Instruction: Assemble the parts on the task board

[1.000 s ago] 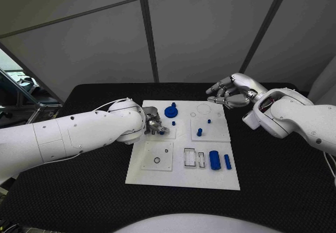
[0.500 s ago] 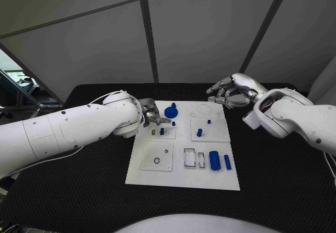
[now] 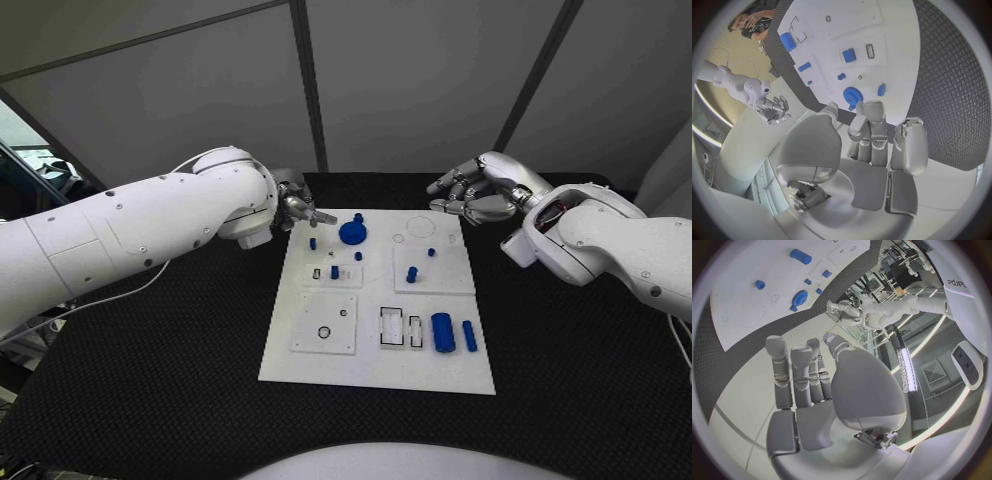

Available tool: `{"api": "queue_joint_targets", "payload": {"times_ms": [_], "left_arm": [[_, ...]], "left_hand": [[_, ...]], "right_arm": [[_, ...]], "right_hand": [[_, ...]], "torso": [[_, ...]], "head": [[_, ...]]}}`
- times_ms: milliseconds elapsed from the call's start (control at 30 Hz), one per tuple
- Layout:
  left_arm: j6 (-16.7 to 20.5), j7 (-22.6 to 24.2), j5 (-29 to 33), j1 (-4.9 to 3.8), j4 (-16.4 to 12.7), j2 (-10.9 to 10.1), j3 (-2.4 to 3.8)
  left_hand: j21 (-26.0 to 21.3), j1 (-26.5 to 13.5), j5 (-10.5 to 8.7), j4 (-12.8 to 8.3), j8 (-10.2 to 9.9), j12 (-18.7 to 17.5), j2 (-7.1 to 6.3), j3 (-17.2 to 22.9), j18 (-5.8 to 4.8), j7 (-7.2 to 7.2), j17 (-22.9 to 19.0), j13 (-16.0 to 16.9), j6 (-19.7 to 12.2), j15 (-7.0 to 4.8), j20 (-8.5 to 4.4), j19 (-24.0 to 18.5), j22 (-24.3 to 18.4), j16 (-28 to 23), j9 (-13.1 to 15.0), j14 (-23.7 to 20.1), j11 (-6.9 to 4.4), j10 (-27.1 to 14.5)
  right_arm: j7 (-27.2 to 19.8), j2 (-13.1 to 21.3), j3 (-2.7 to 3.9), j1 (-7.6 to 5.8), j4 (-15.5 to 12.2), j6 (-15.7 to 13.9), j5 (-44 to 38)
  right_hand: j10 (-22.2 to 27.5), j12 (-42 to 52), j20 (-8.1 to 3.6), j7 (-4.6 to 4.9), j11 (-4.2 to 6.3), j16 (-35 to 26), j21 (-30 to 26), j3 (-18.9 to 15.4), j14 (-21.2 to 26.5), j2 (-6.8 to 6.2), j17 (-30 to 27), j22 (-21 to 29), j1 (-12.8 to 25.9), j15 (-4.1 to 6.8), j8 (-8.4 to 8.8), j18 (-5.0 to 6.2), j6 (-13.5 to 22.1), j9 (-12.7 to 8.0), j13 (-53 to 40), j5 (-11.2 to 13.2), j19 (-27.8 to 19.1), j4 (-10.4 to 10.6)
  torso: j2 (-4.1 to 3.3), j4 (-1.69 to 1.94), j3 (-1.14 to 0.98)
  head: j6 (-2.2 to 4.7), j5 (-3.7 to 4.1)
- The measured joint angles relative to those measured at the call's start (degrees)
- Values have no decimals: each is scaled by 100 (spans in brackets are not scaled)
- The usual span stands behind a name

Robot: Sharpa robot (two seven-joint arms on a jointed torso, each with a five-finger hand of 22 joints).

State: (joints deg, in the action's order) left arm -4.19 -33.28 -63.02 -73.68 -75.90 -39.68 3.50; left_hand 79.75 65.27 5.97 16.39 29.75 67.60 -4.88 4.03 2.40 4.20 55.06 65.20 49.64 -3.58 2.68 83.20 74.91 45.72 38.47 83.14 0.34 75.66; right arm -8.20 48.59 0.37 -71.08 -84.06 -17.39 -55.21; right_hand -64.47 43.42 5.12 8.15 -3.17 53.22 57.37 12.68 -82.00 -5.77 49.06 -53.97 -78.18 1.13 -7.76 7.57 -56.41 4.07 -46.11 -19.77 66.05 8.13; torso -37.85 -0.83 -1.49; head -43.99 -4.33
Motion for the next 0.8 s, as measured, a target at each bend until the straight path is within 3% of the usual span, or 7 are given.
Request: {"api": "queue_joint_targets", "payload": {"times_ms": [33,267,300,333,400,467,800], "left_arm": [[-40,17,6,-14,123,58,0],[-338,150,37,-69,1001,485,-94],[-382,163,37,-70,1065,516,-104],[-429,174,37,-75,1133,549,-119],[-540,193,29,-81,1267,611,-144],[-639,201,19,-82,1356,656,-168],[-982,212,-102,-79,1580,821,-281]], "left_hand": [[-35,6,0,3,-39,-28,5,-46,197,0,-1,-32,0,0,11,-11,0,0,-47,0,11,-12],[-39,15,0,12,-109,-43,16,-206,193,36,0,-39,37,0,20,-21,0,0,-195,0,2,-40],[-38,28,0,12,-109,-38,29,-207,-84,42,0,-29,42,0,20,-20,0,0,-202,0,2,-40],[-5,28,0,17,-109,-6,29,-249,-152,40,3,-11,44,0,27,-14,0,0,-219,0,2,-40],[46,50,0,19,-109,26,52,-261,-144,30,8,18,96,0,39,5,0,0,-239,0,-3,-34],[82,49,0,19,-109,69,53,-308,205,11,8,52,115,0,30,54,0,0,-256,0,-12,15],[82,0,0,33,-109,70,163,-404,199,9,7,49,157,0,30,54,0,0,-285,0,-12,15]], "right_arm": [[0,-3,0,0,5,0,1],[-3,-21,0,0,15,0,5],[-3,-22,0,0,15,0,5],[-4,-25,0,0,15,0,5],[-4,-29,0,0,15,0,6],[-4,-31,0,0,15,0,7],[-4,-47,0,0,8,2,8]], "right_hand": [[0,-4,0,0,0,-9,0,0,0,0,-5,4,0,0,0,0,0,0,5,-4,0,0],[0,-4,0,0,0,-10,1,0,0,0,-5,4,0,0,0,0,0,0,5,-4,0,0],[0,-4,0,0,0,-10,1,0,0,0,-5,3,0,0,0,0,0,0,5,-4,0,0],[0,-4,0,0,0,-10,1,0,0,0,-5,4,0,0,0,0,0,0,5,-4,0,0],[0,-4,0,0,0,-10,1,0,0,0,-5,3,0,0,0,0,0,0,5,-4,0,0],[0,-4,0,0,0,-10,2,0,0,0,-5,3,0,0,0,0,0,0,5,-4,0,0],[-1,-4,0,0,0,-9,-18,0,0,0,-5,3,0,0,0,0,0,0,17,-3,0,0]], "torso": [[-1,-1,-1],[-12,-14,-1],[-14,-14,-1],[-15,-14,-1],[-21,-14,-1],[-28,-14,-1],[-34,-8,-3]], "head": [[9,-4],[34,-27],[35,-29],[35,-29],[35,-30],[35,-39],[3,-83]]}}
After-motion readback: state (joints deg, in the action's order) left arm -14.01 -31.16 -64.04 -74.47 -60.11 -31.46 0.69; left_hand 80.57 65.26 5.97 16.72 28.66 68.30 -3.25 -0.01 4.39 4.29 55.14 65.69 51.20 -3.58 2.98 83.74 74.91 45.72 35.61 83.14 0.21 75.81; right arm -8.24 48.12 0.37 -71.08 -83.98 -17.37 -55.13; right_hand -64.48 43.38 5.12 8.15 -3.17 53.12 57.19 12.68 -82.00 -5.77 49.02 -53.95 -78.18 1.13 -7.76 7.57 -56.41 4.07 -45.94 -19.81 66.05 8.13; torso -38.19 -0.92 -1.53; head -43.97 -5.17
